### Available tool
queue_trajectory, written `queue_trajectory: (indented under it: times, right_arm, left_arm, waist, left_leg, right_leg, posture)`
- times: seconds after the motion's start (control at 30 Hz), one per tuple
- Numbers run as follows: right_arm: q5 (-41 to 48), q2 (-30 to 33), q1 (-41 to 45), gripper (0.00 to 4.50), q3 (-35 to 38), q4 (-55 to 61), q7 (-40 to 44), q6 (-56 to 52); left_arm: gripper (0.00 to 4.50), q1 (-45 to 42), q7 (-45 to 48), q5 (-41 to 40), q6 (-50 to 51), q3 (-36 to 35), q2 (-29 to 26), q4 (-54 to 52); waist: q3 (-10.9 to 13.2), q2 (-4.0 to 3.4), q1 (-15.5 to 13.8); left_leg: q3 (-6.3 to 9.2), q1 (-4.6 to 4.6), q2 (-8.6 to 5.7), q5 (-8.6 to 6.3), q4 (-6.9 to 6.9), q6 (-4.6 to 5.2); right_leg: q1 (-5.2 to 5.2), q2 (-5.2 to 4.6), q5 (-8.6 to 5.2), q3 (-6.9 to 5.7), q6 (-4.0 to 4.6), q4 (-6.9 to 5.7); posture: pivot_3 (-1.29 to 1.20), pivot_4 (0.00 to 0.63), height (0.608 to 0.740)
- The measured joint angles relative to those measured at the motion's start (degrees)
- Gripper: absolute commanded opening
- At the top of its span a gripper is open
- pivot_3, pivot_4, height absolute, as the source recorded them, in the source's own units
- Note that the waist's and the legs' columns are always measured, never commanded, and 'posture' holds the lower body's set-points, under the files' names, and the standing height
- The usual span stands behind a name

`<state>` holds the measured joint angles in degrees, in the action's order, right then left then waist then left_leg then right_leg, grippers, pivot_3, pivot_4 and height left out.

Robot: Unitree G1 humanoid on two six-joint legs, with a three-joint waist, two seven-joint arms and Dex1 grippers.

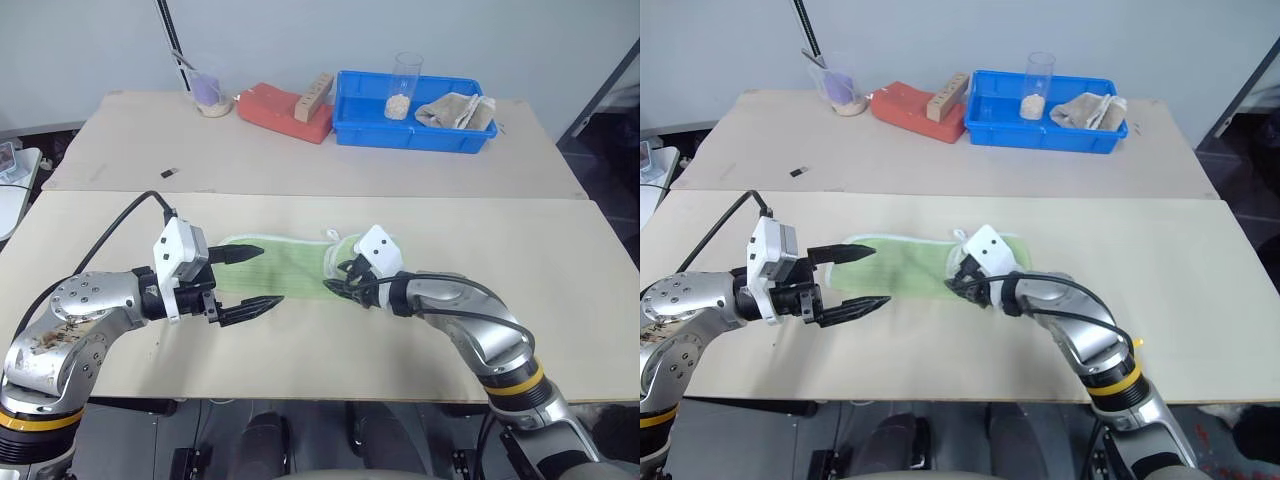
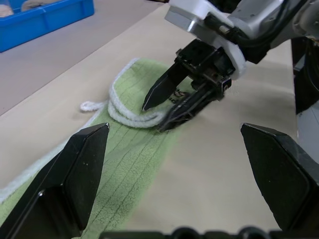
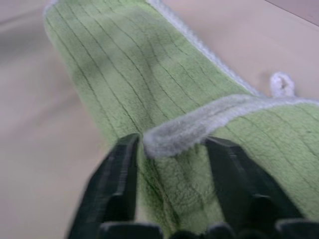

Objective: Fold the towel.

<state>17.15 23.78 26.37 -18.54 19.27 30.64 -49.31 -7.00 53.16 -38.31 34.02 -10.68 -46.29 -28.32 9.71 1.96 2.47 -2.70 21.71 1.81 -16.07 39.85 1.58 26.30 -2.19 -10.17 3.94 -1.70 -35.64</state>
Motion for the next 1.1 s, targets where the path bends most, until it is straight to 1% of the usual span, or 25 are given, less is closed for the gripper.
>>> queue_trajectory:
  times: [0.07,0.1,0.17,0.2,0.23,0.3,0.33,0.4,0.43,0.57,0.67,0.83,0.97,1.03,1.07,1.1]
  right_arm:
    - [0.0,0.02,0.09,4.41,-0.12,0.76,1.24,0.03]
    - [0.0,0.26,0.39,4.46,-0.53,0.98,2.05,0.35]
    - [-0.07,1.74,1.59,4.46,-1.19,1.36,4.66,2.22]
    - [-0.08,2.76,2.43,4.46,-1.3,1.36,6.33,3.63]
    - [-0.11,4.55,3.91,4.46,-0.9,1.25,8.43,5.61]
    - [-0.2,6.0,6.19,4.46,0.52,0.39,11.09,8.47]
    - [-0.22,6.47,7.18,4.46,0.99,-0.28,12.8,10.37]
    - [-0.21,6.69,8.44,4.46,1.02,-1.87,15.0,12.39]
    - [-0.22,6.95,9.48,4.46,1.09,-3.27,16.77,13.9]
    - [-0.08,8.83,12.98,4.46,1.37,-7.16,23.42,18.62]
    - [0.19,10.63,14.23,4.46,1.49,-8.84,28.99,21.05]
    - [2.31,13.3,15.78,4.46,1.7,-9.7,37.18,22.78]
    - [3.53,14.17,16.34,4.46,2.03,-9.74,40.87,22.82]
    - [3.5,14.46,16.85,4.5,2.1,-10.28,41.9,22.96]
    - [3.45,14.5,17.22,4.5,2.15,-10.52,42.05,23.08]
    - [3.44,14.54,17.4,4.5,2.22,-10.62,42.17,23.27]
  left_arm:
    - [4.5,1.12,-1.91,0.06,0.11,-0.27,1.01,-0.01]
    - [4.5,1.87,-3.46,0.19,0.16,-0.68,1.73,-0.21]
    - [4.5,4.84,-7.77,0.69,0.37,-2.17,4.45,-1.16]
    - [4.5,6.95,-11.04,0.99,0.51,-3.36,7.05,-2.45]
    - [4.5,10.22,-16.44,1.2,0.66,-5.01,12.47,-4.16]
    - [4.5,14.13,-24.89,0.87,1.82,-6.81,19.29,-5.6]
    - [4.5,15.7,-30.08,0.08,2.63,-8.64,23.64,-6.68]
    - [4.5,17.64,-35.68,-1.66,3.87,-10.66,27.48,-8.25]
    - [4.5,18.97,-40.0,-2.75,4.44,-11.9,31.26,-9.38]
    - [4.5,19.95,-51.99,-5.55,7.34,-13.14,39.1,-9.7]
    - [4.5,17.13,-59.27,-7.15,8.59,-13.75,43.26,-8.91]
    - [4.5,11.27,-66.49,-8.23,11.63,-12.24,45.72,-5.52]
    - [4.5,7.47,-70.56,-9.78,13.81,-11.47,46.94,-4.31]
    - [3.96,5.37,-72.11,-10.18,14.45,-11.41,47.06,-2.82]
    - [3.64,4.38,-72.79,-10.19,14.77,-11.45,47.09,-1.86]
    - [3.22,4.02,-73.1,-10.2,14.88,-11.43,47.16,-1.39]
  waist:
    - [0.0,0.0,0.01]
    - [0.0,0.0,0.03]
    - [0.0,0.0,0.16]
    - [0.0,0.0,0.32]
    - [0.0,0.0,0.34]
    - [-0.02,0.14,0.09]
    - [-0.03,0.16,0.02]
    - [-0.04,0.18,-0.22]
    - [-0.04,0.18,-0.22]
    - [-0.04,0.19,-0.36]
    - [-0.04,0.19,-0.4]
    - [-0.04,0.21,-0.2]
    - [-0.04,0.21,-0.02]
    - [-0.04,0.21,-0.08]
    - [-0.04,0.21,-0.1]
    - [-0.04,0.21,-0.11]
  left_leg:
    - [0.0,0.0,0.01,0.0,0.0,0.0]
    - [0.0,-0.01,0.01,0.0,0.0,0.0]
    - [-0.02,-0.06,0.03,0.0,-0.01,0.0]
    - [0.01,-0.07,0.04,0.0,-0.02,0.0]
    - [0.1,-0.12,0.07,-0.01,-0.06,0.0]
    - [0.11,-0.08,0.02,-0.01,-0.01,0.0]
    - [0.14,-0.1,0.04,-0.01,0.0,0.0]
    - [0.11,-0.16,0.0,0.0,0.01,-0.01]
    - [0.11,-0.17,0.0,0.0,0.02,-0.01]
    - [0.1,-0.21,-0.12,0.01,0.11,-0.02]
    - [0.11,-0.22,-0.13,0.01,0.11,-0.02]
    - [0.12,-0.2,-0.14,0.01,0.1,-0.02]
    - [0.13,-0.21,-0.14,0.01,0.08,-0.02]
    - [0.13,-0.23,-0.16,0.01,0.09,-0.02]
    - [0.13,-0.23,-0.16,0.02,0.09,-0.04]
    - [0.13,-0.23,-0.16,0.02,0.09,-0.04]
  right_leg:
    - [0.0,0.0,0.0,-0.01,0.0,0.0]
    - [0.0,0.0,0.0,-0.01,0.0,0.0]
    - [0.0,-0.03,0.01,0.02,0.0,0.01]
    - [0.0,-0.08,0.01,0.02,0.0,0.03]
    - [-0.02,-0.21,0.03,0.04,0.0,0.04]
    - [-0.07,-0.2,0.04,-0.06,0.02,0.05]
    - [-0.09,-0.23,0.16,-0.06,0.21,0.03]
    - [-0.13,-0.22,0.17,-0.1,0.23,0.0]
    - [-0.16,-0.28,0.16,-0.08,0.21,-0.03]
    - [-0.23,-0.22,0.06,-0.08,0.04,-0.05]
    - [-0.24,-0.2,0.06,-0.08,0.04,-0.06]
    - [-0.24,-0.14,0.08,-0.06,0.08,-0.06]
    - [-0.24,-0.14,0.16,-0.04,0.22,-0.06]
    - [-0.24,-0.13,0.16,-0.05,0.22,-0.08]
    - [-0.24,-0.13,0.15,-0.05,0.2,-0.09]
    - [-0.24,-0.13,0.15,-0.05,0.19,-0.09]
  posture:
    - [0.0,0.15,0.714]
    - [0.0,0.15,0.714]
    - [0.0,0.15,0.714]
    - [0.0,0.15,0.714]
    - [0.0,0.15,0.714]
    - [0.0,0.15,0.714]
    - [0.0,0.15,0.714]
    - [0.0,0.15,0.714]
    - [0.0,0.15,0.714]
    - [0.0,0.15,0.714]
    - [0.0,0.15,0.714]
    - [0.0,0.15,0.714]
    - [0.0,0.15,0.714]
    - [0.0,0.15,0.714]
    - [0.0,0.15,0.714]
    - [0.0,0.15,0.714]
